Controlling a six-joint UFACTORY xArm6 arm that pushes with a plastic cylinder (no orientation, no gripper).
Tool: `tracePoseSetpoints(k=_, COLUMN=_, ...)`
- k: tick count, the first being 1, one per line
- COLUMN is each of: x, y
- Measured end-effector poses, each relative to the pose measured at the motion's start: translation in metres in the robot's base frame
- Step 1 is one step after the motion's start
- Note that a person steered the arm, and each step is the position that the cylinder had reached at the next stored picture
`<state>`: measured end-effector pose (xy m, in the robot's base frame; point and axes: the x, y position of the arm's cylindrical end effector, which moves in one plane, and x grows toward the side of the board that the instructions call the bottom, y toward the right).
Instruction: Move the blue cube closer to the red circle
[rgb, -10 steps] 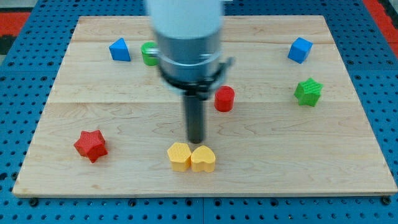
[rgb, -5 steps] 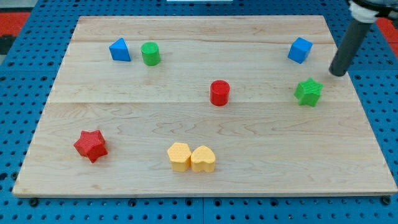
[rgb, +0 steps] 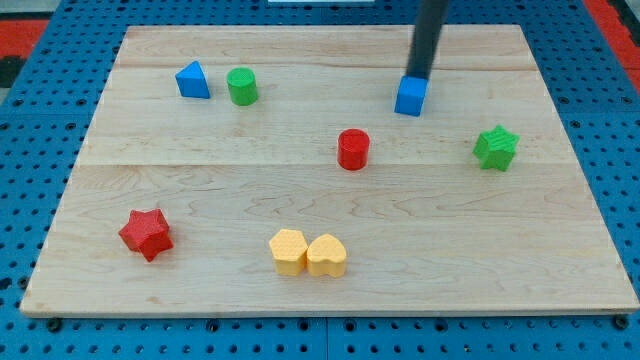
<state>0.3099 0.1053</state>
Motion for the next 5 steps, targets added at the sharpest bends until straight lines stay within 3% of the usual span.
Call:
tracePoseSetpoints(k=3, x=0.02, y=-0.079)
tracePoseSetpoints(k=4, x=-0.012, y=-0.024)
tracePoseSetpoints(k=5, x=0.021, y=0.017)
